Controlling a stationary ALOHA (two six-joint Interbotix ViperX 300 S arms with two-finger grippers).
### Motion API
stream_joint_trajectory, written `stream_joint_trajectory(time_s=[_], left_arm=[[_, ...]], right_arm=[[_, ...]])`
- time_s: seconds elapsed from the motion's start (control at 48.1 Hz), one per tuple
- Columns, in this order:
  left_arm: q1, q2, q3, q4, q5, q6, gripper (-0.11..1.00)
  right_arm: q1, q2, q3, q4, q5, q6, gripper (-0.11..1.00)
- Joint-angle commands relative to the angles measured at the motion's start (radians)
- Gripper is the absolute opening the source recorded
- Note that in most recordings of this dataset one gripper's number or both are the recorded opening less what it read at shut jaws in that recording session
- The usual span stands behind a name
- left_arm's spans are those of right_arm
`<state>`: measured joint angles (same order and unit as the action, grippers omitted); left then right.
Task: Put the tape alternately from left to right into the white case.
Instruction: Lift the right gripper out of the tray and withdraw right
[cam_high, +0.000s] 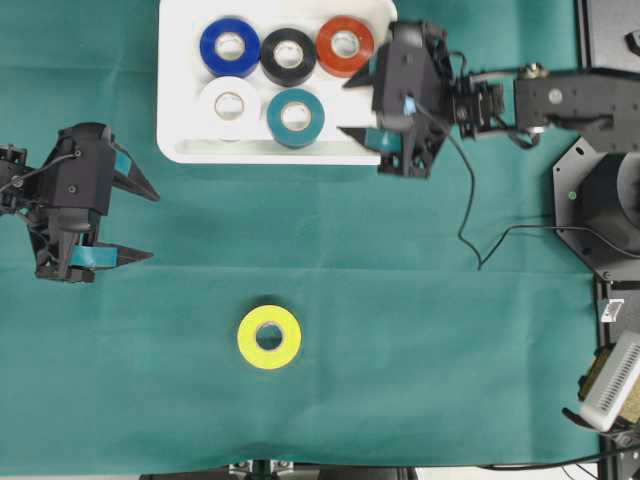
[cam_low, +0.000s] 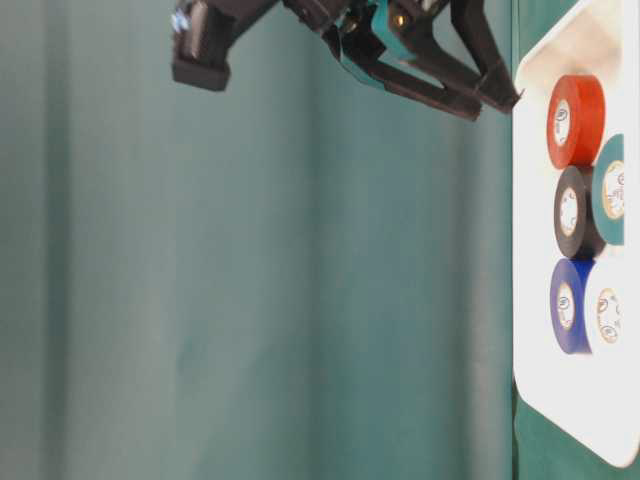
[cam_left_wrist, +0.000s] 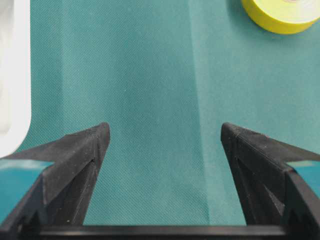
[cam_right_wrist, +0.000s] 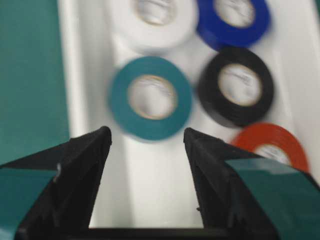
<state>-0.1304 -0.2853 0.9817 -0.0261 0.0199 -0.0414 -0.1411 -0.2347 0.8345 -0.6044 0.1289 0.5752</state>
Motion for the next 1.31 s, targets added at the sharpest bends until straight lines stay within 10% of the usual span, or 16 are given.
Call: stream_joint_trajectory(time_s=[0.0, 0.54, 1.289], left_arm=[[0.003, -0.008, -0.012, -0.002, -0.008, 0.002, 0.47], [0.003, -0.008, -0.014, 0.0, -0.008, 0.0, 0.47], [-0.041, 0.132, -0.132, -0.002, -0.044, -0.005, 0.47]], right_arm=[[0.035, -0.025, -0.003, -0.003, -0.018, -0.002, 0.64], [0.178, -0.029, 0.029, -0.003, -0.094, -0.002, 0.64], [0.186, -0.063, 0.08, -0.003, -0.13, 0.0, 0.64]])
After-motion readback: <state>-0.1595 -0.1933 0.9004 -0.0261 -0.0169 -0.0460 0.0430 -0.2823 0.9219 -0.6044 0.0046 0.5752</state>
